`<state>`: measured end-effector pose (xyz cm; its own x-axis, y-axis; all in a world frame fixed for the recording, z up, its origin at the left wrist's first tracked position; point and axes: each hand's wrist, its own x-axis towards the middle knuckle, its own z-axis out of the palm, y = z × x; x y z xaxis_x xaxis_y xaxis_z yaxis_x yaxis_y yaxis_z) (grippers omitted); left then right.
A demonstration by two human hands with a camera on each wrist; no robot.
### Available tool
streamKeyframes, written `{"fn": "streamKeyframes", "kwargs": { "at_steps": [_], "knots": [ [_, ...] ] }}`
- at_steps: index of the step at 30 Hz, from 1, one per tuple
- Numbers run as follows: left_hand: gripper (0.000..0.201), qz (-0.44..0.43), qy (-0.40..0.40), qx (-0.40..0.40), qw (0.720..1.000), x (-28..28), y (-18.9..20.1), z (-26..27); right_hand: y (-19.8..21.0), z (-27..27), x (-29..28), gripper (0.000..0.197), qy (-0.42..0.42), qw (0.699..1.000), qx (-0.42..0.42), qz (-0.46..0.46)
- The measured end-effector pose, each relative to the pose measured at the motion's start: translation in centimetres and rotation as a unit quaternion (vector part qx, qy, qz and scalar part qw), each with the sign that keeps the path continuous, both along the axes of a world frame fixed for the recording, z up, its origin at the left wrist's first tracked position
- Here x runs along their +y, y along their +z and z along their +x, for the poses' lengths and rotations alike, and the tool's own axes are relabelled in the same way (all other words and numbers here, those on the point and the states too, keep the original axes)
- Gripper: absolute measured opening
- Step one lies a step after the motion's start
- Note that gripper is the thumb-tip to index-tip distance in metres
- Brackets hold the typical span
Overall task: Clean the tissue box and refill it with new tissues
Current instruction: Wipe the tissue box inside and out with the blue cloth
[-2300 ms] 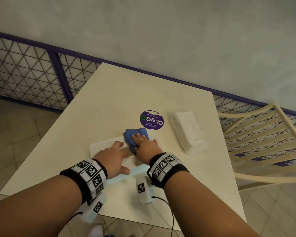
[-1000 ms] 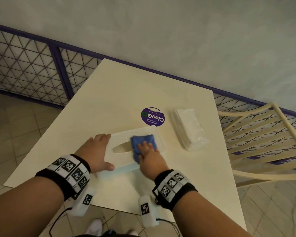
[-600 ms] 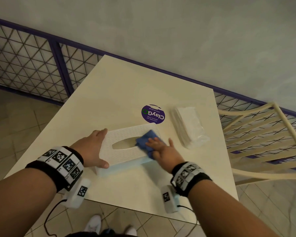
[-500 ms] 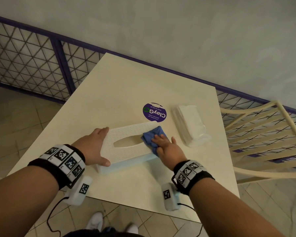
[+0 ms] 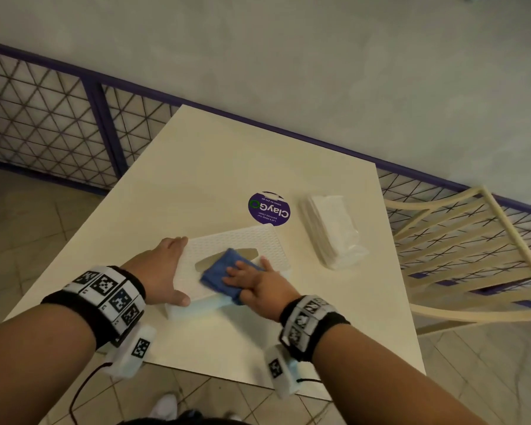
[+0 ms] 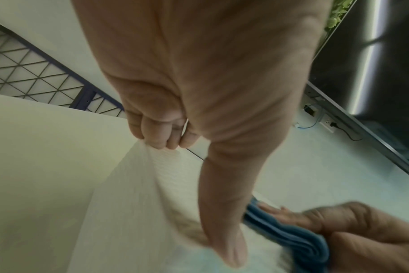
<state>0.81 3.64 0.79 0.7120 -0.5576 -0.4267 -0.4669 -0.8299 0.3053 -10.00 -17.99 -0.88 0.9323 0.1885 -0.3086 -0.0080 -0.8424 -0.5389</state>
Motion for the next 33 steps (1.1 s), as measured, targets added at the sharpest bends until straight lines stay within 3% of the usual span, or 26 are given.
{"fn": "streamKeyframes", "kwargs": {
  "at_steps": [2, 4, 8, 10, 14, 16, 20, 26, 29, 33],
  "knots": [
    [0.128, -0.012, 0.007, 0.014, 1.000, 0.1, 0.0, 0.1, 0.6, -0.6, -3.1, 0.050, -0.085, 0.996, -0.001, -0.004],
    [0.130, -0.022, 0.014, 0.021, 0.999, 0.2, 0.0, 0.3, 1.6, -0.2, -5.0, 0.039, -0.142, 0.989, 0.005, -0.037],
    [0.131, -0.023, 0.018, 0.024, 0.999, 0.2, 0.1, 0.2, 4.3, 3.0, -4.8, 0.030, -0.247, 0.969, -0.028, -0.005],
    [0.131, -0.023, 0.019, 0.025, 0.999, 0.2, 0.1, 0.3, 4.4, 5.1, -3.4, 0.031, -0.261, 0.965, -0.040, 0.011],
    [0.131, -0.022, 0.022, 0.028, 0.999, 0.0, 0.1, 0.3, 1.3, 7.3, 1.4, 0.062, -0.225, 0.965, 0.070, -0.118],
    [0.132, -0.019, 0.026, 0.022, 0.999, 0.0, 0.0, 0.4, 0.4, 7.7, 4.4, 0.065, -0.193, 0.969, 0.100, -0.114],
    [0.135, -0.047, 0.038, 0.014, 0.998, 0.2, -0.3, 0.4, 0.7, 7.2, 8.9, 0.066, -0.043, 0.988, 0.097, -0.115],
    [0.138, -0.041, 0.034, 0.020, 0.998, 0.2, -0.1, 0.4, 1.2, 5.5, 7.5, 0.046, 0.054, 0.998, 0.032, -0.001],
    [0.134, -0.032, 0.023, 0.014, 0.999, 0.3, -0.1, 0.0, 1.2, 4.1, 6.8, 0.044, 0.080, 0.996, 0.029, -0.028],
    [0.136, -0.017, 0.000, 0.006, 1.000, 0.6, -0.2, -0.2, 0.5, 2.9, 1.8, 0.038, 0.027, 0.999, 0.018, -0.042]
  ]
}}
